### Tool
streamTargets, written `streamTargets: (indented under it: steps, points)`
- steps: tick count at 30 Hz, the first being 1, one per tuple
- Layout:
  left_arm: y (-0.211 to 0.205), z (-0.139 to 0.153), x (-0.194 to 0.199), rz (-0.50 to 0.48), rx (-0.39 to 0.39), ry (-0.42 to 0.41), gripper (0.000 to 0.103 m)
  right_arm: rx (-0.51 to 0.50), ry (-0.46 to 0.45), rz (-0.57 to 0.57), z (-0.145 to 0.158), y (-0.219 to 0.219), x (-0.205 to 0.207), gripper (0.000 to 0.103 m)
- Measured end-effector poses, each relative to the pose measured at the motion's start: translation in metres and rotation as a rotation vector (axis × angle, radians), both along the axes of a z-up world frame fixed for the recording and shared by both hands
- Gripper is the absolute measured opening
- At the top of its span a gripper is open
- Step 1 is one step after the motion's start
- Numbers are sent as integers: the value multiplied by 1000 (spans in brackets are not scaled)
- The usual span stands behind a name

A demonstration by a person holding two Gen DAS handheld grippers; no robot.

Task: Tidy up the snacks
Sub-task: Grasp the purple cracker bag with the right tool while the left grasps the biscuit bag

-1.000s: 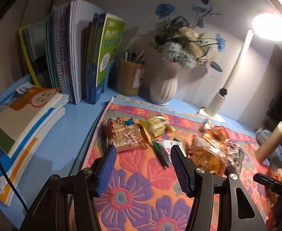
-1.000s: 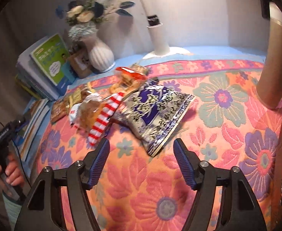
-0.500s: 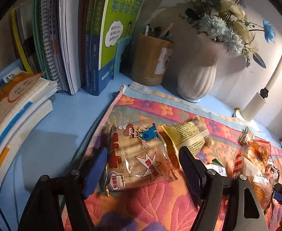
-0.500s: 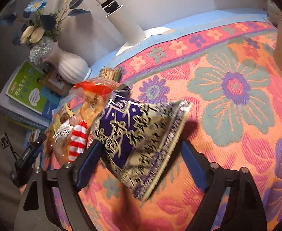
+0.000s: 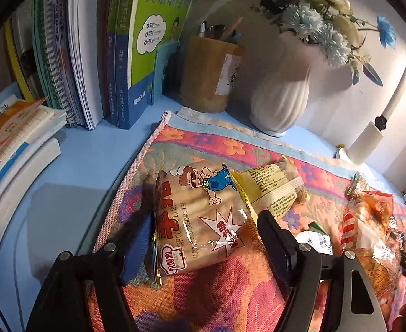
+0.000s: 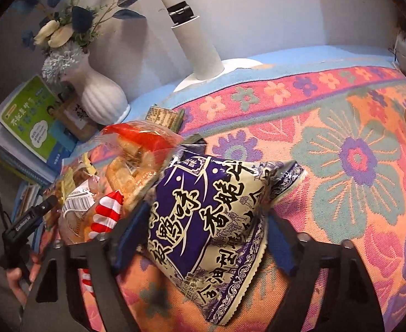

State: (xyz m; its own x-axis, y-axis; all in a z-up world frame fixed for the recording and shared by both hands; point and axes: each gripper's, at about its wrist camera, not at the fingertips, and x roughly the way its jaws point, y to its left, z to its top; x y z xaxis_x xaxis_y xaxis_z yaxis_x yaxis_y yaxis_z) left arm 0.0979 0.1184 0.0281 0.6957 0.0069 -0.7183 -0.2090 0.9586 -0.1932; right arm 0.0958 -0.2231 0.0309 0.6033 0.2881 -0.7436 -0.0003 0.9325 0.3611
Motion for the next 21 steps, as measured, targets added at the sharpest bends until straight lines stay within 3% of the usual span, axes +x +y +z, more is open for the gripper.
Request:
streamTargets:
  steps: [3, 6, 16, 21]
  points:
    - [-5, 0, 0, 4, 37, 1, 58, 18, -20, 5, 2, -2, -5, 63]
    - [-6, 1, -3, 6, 50, -11, 53, 18, -35, -7, 6, -5, -9, 60]
    - [-17, 19, -31, 20, 137, -128, 52, 31, -67, -89, 13, -31, -44, 58]
    - [-32, 29, -57, -12, 117, -147, 52, 54, -64, -106, 17, -45, -68, 58]
